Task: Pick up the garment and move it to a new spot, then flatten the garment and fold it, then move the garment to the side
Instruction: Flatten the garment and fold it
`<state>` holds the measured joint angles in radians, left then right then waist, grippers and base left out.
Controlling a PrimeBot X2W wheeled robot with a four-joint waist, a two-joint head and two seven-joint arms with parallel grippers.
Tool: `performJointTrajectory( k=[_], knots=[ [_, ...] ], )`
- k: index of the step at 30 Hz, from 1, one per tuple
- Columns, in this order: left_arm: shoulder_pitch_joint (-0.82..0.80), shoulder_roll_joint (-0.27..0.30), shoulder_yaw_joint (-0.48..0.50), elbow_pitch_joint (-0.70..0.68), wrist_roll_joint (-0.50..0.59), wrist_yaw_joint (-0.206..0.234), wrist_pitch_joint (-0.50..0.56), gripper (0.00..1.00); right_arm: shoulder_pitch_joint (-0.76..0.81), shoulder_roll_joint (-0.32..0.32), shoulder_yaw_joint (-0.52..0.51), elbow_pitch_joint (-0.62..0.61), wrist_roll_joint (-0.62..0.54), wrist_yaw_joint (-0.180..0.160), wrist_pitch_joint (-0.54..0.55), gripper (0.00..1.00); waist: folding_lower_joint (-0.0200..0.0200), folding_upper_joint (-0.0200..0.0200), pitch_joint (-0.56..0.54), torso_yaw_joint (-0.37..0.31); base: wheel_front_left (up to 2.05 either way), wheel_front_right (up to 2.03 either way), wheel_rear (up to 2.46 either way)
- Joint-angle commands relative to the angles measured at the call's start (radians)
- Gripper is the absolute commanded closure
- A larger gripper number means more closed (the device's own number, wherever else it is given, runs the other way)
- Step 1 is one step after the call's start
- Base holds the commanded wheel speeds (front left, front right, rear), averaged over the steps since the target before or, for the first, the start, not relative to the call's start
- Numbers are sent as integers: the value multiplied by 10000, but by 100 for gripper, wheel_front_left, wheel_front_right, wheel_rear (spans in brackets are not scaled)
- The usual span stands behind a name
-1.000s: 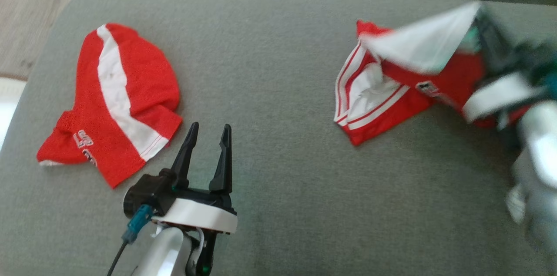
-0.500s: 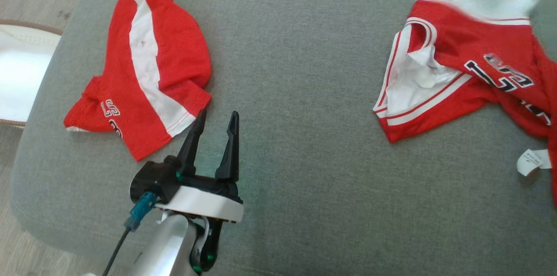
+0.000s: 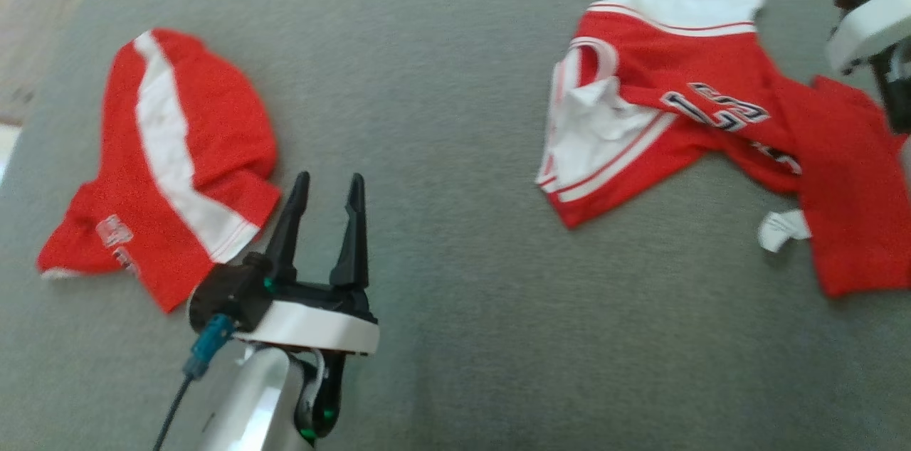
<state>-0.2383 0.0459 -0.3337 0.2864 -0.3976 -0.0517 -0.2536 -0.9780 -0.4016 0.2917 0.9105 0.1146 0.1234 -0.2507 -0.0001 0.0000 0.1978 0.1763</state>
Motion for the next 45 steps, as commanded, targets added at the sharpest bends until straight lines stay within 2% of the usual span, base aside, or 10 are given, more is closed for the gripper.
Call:
performJointTrajectory(
  k=[1, 7, 11, 16, 19, 26, 33, 40, 45],
  knots=[
    [-161, 43, 446, -402, 77, 23, -82, 0, 455, 184, -96, -777, 195, 73, -104, 0, 1, 0, -294, -575, 0, 0, 0],
    [28, 43, 616, -608, 143, -10, -82, 0, 3002, 1142, -1288, -3333, 733, 73, -108, 0, 1, 0, -661, -1327, 0, 0, 0],
    [181, 43, 656, -702, 101, -26, -82, 0, 5027, 1976, -1836, -4670, 476, 73, -109, 0, 1, 0, -825, -1647, 0, 0, 0],
    [351, 43, 707, -728, 114, -52, -82, 0, 7033, 2984, -2457, -5741, 47, 73, -109, 0, 1, 0, -933, -1959, 0, 0, 0],
    [371, 43, 693, -666, 173, -107, -82, 0, 7723, 3278, -2603, -6059, -131, 73, -109, 0, 1, 0, -890, -2151, 0, 0, 0],
    [-320, 44, 491, -17, 751, -325, -82, 0, 7899, 3481, -2637, -6523, -207, 73, -110, 0, 1, 0, -444, -2740, 0, 0, 0],
    [-2295, 240, -319, 1950, 2020, -391, 57, 0, 7786, 3509, -2537, -6658, -70, 73, -110, 0, 1, 0, 141, -3313, 0, 0, 0],
    [-4331, 635, -1204, 4264, 3503, -19, 573, 0, 7623, 3512, -2299, -6669, 265, 73, -110, 0, 1, 0, 640, -3876, 0, 0, 0],
    [-5285, 727, -1406, 5337, 3931, 324, 479, 0, 7514, 3512, -2270, -6673, 371, 73, -110, 0, 1, 0, 838, -4101, 0, 0, 0]
  ],
)
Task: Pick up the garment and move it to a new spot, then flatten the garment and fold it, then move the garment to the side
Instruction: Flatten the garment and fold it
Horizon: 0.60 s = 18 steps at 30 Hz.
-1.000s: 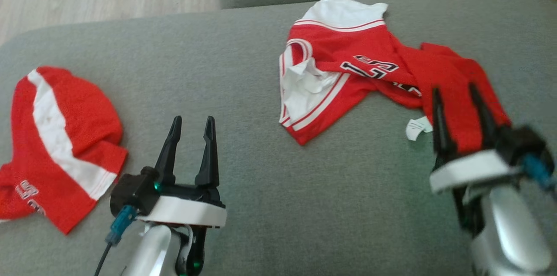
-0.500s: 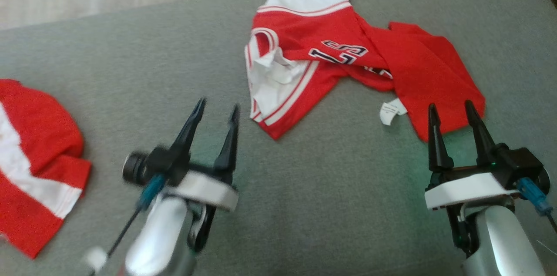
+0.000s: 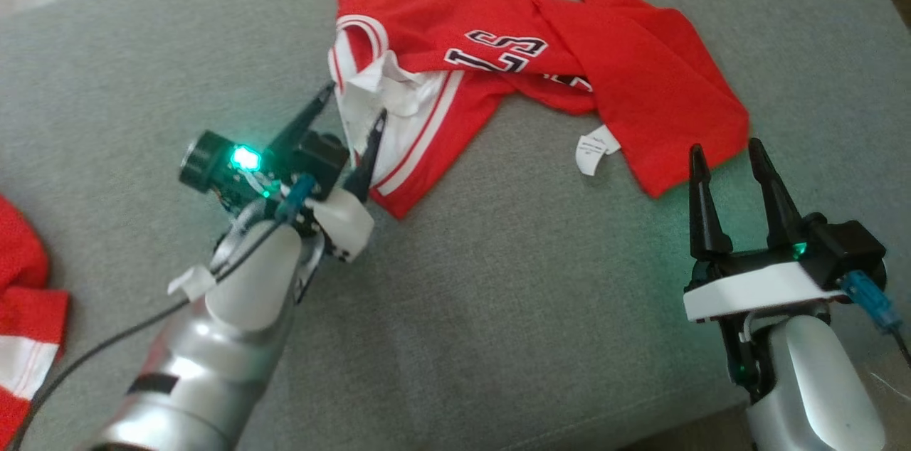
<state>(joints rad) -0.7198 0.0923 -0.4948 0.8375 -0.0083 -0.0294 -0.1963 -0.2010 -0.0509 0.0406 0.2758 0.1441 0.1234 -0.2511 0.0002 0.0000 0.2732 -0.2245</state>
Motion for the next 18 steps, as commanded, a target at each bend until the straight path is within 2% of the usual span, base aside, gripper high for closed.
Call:
performJointTrajectory(
  k=[1, 15, 16, 17, 18],
  knots=[
    [-621, 284, 182, 14, 90, 161, -125, 0, -271, 5, 258, -327, 96, 73, -106, 0, -2, 0, 103, -128, 0, 0, 0],
    [-1795, 316, -350, 1657, 441, 167, -528, 0, -442, 6, 352, -270, 528, 73, -107, 0, -2, 0, 303, -432, 0, 0, 0],
    [-1828, 304, -366, 1734, 418, 138, -548, 6, -453, 6, 371, -274, 534, 73, -107, 0, -2, 0, 307, -447, 0, 0, 0],
    [-1850, 282, -369, 1786, 363, 63, -570, 57, -463, 6, 390, -276, 535, 73, -107, 0, -2, 0, 306, -462, 0, 0, 0],
    [-1868, 254, -345, 1798, 289, 20, -592, 100, -470, 6, 405, -277, 535, 73, -107, 0, -2, 0, 301, -476, 0, 0, 0]
  ],
)
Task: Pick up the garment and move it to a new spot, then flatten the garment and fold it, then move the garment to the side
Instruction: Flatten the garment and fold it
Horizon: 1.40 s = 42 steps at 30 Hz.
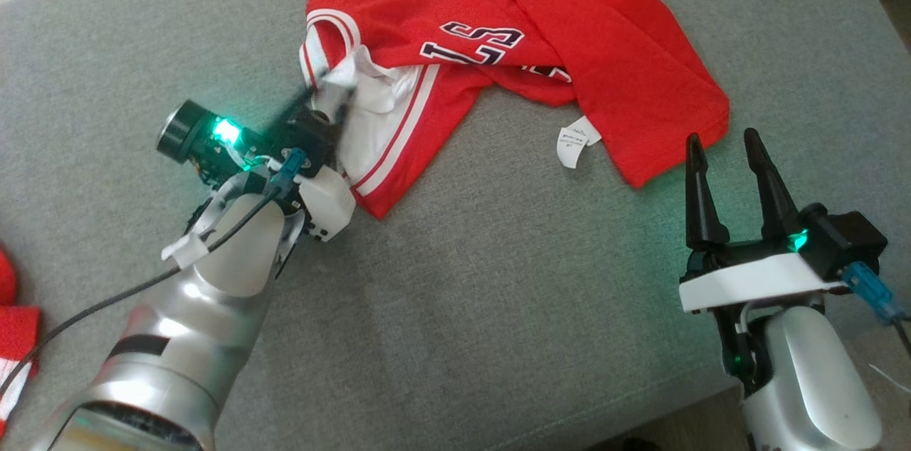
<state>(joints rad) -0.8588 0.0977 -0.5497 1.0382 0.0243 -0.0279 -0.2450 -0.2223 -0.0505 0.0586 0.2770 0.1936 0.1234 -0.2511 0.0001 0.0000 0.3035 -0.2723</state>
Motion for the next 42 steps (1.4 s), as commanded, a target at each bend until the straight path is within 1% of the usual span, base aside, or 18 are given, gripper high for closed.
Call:
performJointTrajectory(
  k=[1, 4, 7, 10, 14, 16, 21, 25, 29, 30, 33, 34, 37, 42],
  knots=[
    [-502, 192, 175, -255, -42, -1, -126, 100, -263, 2, 232, -291, 43, 73, -107, 0, -1, 0, -10, -9, 0, 0, 0],
    [-460, 162, 254, -598, -241, -35, -158, 100, -245, 2, 194, -295, 65, 73, -107, 0, -1, 0, -63, 11, 0, 0, 0],
    [-308, 280, 335, -1422, -371, 26, -163, 100, -172, 3, 158, -237, 43, 73, -107, 0, -1, 0, -205, 98, 0, 0, 0],
    [-43, 587, 345, -2765, -434, -92, -165, 100, -165, 3, 152, -171, 10, 73, -107, 0, -1, 0, -415, 188, 0, 0, 0],
    [514, 1062, 544, -4421, -557, 20, -166, 100, -98, 3, -48, -125, -15, 73, -107, 0, -1, 0, -767, 459, 0, 0, 0],
    [728, 1283, 629, -5116, -617, -15, -166, 100, -43, 3, -125, -78, -37, 73, -107, 0, -1, 0, -921, 645, 0, 0, 0],
    [1149, 1763, 784, -6516, -692, -123, -167, 100, 86, 3, -150, 88, -40, 73, -107, 0, -1, 0, -1287, 1153, 0, 0, 0],
    [1551, 2059, 653, -7371, -665, -317, -167, 100, 184, 3, -154, 273, -56, 73, -107, 0, -1, 0, -1567, 1559, 0, 0, 0],
    [2224, 2406, 126, -7830, -575, -623, -167, 100, 308, 3, -198, 495, -109, 73, -107, 0, -1, 0, -1815, 1968, 0, 0, 0],
    [2224, 2406, 126, -7830, -575, -623, -167, 100, 308, 3, -198, 495, -109, 73, -107, 0, -1, 0, -1815, 1968, 0, 0, 0],
    [2834, 2672, -238, -7897, -584, -746, -167, 100, 346, 3, -232, 626, -167, 73, -107, 0, -1, 0, -1944, 2227, 0, 0, 0],
    [3273, 2860, -452, -7900, -610, -800, -167, 100, 360, 3, -264, 703, -193, 73, -107, 0, -1, 0, -2023, 2359, 0, 0, 0],
    [3908, 3131, -821, -7863, -588, -860, -168, 100, 386, 3, -288, 802, -208, 73, -107, 0, -1, 0, -2133, 2520, 0, 0, 0],
    [4779, 3375, -1388, -7651, -615, -921, -168, 100, 457, 3, -322, 958, -272, 73, -107, 0, -1, 0, -2278, 2705, 0, 0, 0]
  ],
)
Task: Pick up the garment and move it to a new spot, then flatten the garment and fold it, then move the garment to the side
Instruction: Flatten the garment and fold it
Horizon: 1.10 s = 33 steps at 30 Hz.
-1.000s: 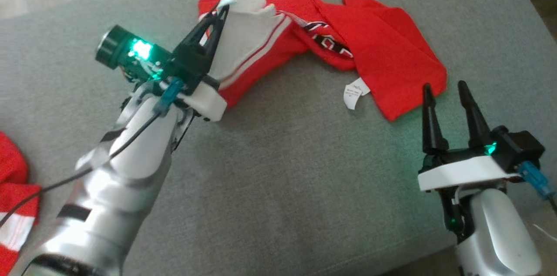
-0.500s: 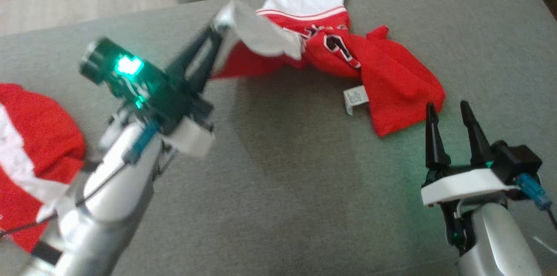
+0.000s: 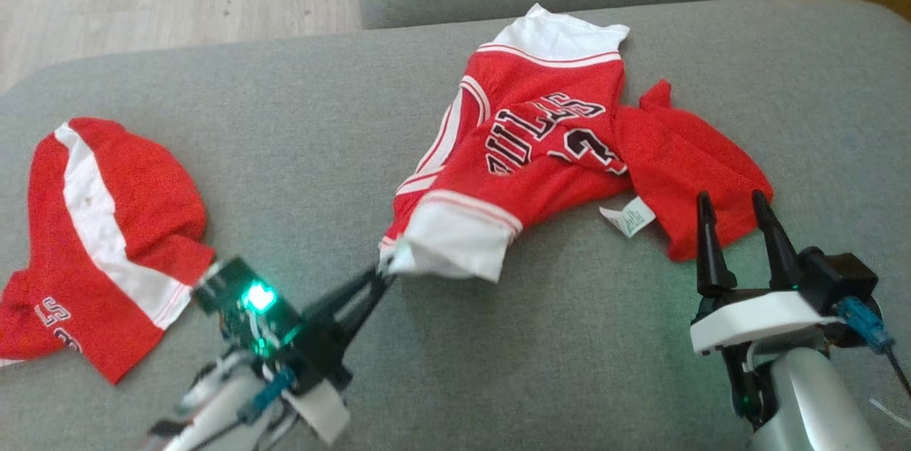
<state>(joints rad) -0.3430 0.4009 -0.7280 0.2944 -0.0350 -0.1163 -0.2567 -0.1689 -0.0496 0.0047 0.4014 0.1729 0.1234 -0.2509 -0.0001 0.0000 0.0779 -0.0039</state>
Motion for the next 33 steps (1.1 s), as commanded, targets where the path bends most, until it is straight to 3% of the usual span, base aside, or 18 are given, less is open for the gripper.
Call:
performJointTrajectory(
  k=[1, 6, 9, 10, 11, 17, 21, 25, 33],
  knots=[
    [-256, 392, 287, -125, 26, -42, -51, 100, -72, -7, 222, -263, -78, 73, -109, 0, 1, 0, -40, 40, 0, 0, 0],
    [144, 509, -425, 652, 520, -20, -51, 100, -58, -7, 261, -178, -122, 73, -109, 0, 1, 0, -115, 63, 0, 0, 0],
    [265, 382, -597, 1585, 890, 515, -27, 98, -86, -7, 312, -124, -144, 73, -109, 0, 1, 0, -154, 2, 0, 0, 0],
    [325, 242, -551, 1859, 807, 650, 5, 55, -96, -7, 321, -117, -147, 73, -109, 0, 1, 0, -162, -21, 0, 0, 0],
    [354, 102, -465, 2079, 701, 801, 3, 0, -103, -7, 326, -118, -152, 73, -109, 0, 1, 0, -165, -45, 0, 0, 0],
    [255, -571, 571, 2233, -402, 1542, -41, 0, -54, -7, 335, -331, -99, 73, -109, 0, 1, 0, -212, -146, 0, 0, 0],
    [347, -994, 1882, 926, -1507, 1988, -47, 0, 79, -7, 376, -668, -87, 73, -109, 0, 1, 0, -234, -152, 0, 0, 0],
    [732, -1385, 2900, -563, -1909, 2276, -49, 0, 236, -7, 307, -887, -137, 73, -109, 0, 1, 0, -251, -130, 0, 0, 0],
    [1811, -2516, 4117, -2220, -1959, 2367, -50, 0, 518, -7, 194, -980, -214, 73, -109, 0, 1, 0, -216, -143, 0, 0, 0]
  ],
)
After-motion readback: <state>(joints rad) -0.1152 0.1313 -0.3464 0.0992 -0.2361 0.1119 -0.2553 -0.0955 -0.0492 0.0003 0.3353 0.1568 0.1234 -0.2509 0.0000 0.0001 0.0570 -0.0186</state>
